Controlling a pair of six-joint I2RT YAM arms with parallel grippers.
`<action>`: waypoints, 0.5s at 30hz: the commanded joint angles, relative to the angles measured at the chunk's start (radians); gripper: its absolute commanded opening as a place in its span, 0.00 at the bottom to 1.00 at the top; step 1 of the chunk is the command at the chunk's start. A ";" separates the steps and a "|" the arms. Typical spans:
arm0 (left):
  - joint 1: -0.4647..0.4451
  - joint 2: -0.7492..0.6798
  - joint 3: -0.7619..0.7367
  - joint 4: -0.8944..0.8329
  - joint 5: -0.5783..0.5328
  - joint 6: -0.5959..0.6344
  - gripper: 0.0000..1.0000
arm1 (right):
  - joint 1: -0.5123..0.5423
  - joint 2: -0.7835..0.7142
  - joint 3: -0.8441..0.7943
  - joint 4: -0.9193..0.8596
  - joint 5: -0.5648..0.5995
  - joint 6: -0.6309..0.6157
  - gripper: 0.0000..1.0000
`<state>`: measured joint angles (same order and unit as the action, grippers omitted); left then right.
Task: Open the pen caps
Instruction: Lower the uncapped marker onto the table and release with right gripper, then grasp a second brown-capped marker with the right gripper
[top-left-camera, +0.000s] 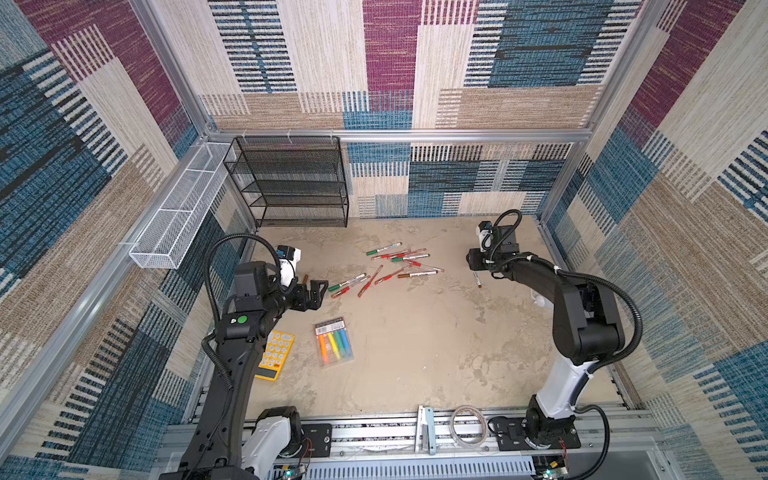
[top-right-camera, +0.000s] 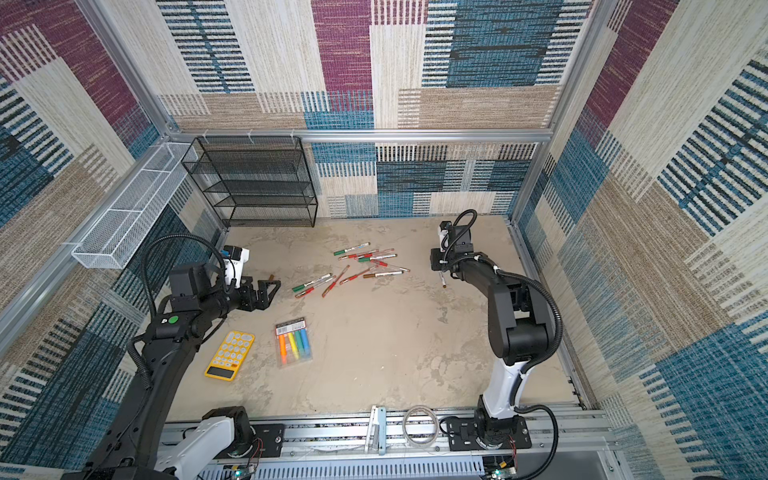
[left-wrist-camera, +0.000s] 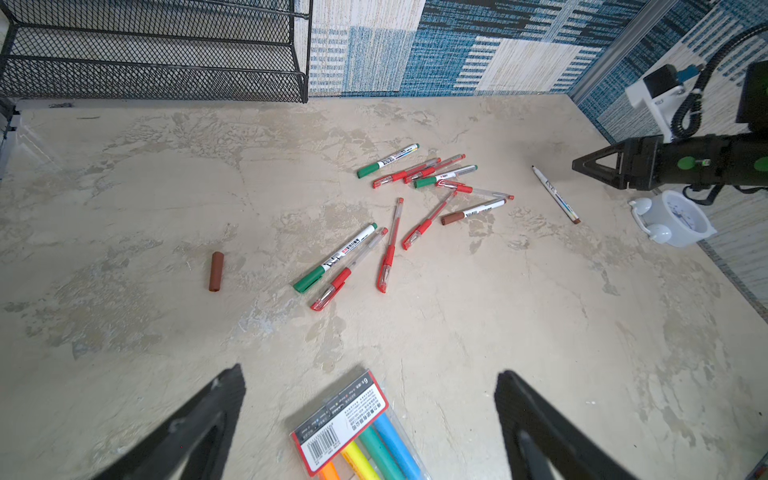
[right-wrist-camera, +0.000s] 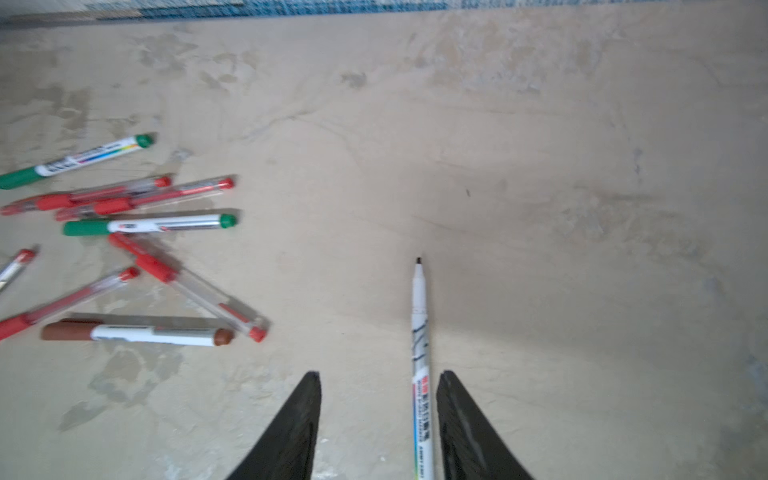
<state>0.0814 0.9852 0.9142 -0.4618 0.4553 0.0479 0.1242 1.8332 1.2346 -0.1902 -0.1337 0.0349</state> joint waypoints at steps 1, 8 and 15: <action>0.001 0.010 0.012 0.005 0.020 -0.021 0.97 | 0.036 -0.004 -0.004 0.001 -0.091 0.054 0.52; 0.003 0.003 0.009 0.005 0.019 -0.015 0.97 | 0.145 0.084 0.067 0.037 -0.162 0.127 0.65; 0.004 -0.004 0.007 0.002 0.008 -0.007 0.97 | 0.221 0.253 0.269 -0.018 -0.194 0.141 0.65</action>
<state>0.0830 0.9817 0.9195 -0.4618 0.4576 0.0448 0.3298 2.0480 1.4467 -0.1921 -0.3061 0.1551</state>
